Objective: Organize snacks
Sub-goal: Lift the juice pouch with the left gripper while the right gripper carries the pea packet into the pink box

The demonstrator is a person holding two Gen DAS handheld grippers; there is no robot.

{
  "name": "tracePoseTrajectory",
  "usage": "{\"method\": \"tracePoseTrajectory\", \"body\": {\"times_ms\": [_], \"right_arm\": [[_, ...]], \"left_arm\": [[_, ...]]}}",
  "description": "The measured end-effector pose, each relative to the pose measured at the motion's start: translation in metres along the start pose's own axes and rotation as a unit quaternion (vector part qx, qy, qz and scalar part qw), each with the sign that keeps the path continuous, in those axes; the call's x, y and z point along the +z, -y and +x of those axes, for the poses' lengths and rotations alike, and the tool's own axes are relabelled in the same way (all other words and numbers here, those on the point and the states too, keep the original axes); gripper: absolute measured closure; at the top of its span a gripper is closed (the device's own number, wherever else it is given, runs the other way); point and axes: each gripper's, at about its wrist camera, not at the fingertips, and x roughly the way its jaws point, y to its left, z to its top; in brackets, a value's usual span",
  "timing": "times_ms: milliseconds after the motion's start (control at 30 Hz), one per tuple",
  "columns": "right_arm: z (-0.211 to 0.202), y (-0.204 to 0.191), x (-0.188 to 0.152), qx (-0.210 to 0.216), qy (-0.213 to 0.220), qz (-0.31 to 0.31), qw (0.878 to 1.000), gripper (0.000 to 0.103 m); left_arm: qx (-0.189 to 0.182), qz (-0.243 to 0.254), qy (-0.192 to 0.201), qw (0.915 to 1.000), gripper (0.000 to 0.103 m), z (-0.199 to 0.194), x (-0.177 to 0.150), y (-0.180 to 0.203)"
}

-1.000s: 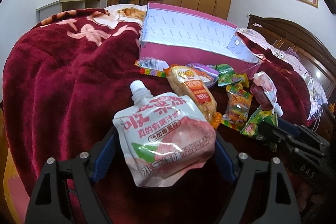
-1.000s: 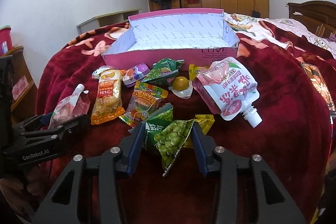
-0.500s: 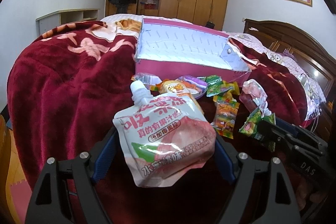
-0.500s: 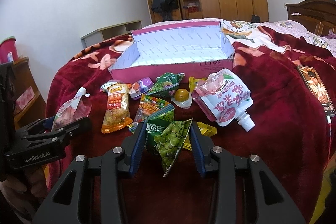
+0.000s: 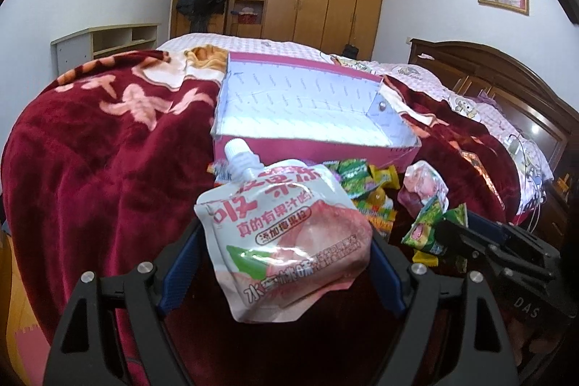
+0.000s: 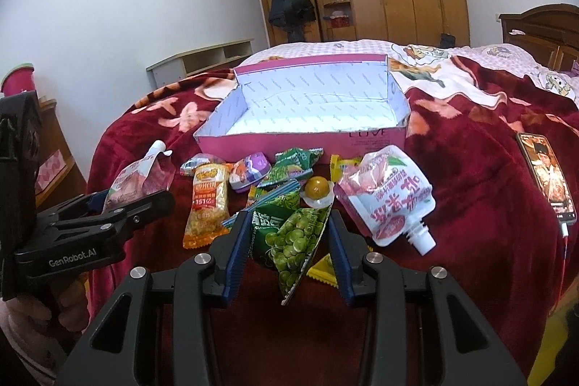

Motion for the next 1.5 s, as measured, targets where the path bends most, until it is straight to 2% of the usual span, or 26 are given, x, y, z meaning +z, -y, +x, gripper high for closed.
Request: {"method": "tracePoseTrajectory", "body": {"times_ms": [667, 1167, 1500], "right_arm": [[0.016, 0.024, 0.053, 0.002, 0.03, 0.01, 1.0, 0.061], [0.031, 0.029, 0.091, -0.005, 0.059, 0.003, 0.998, 0.06], [0.054, 0.037, 0.107, -0.018, 0.069, 0.002, 0.997, 0.06]], "left_arm": [[0.0, 0.012, 0.018, 0.9998, 0.017, 0.028, 0.049, 0.007], [0.008, 0.032, 0.05, 0.9982, 0.017, 0.052, 0.094, 0.017], [0.01, 0.019, 0.03, 0.9993, 0.017, 0.092, 0.113, 0.009]]}}
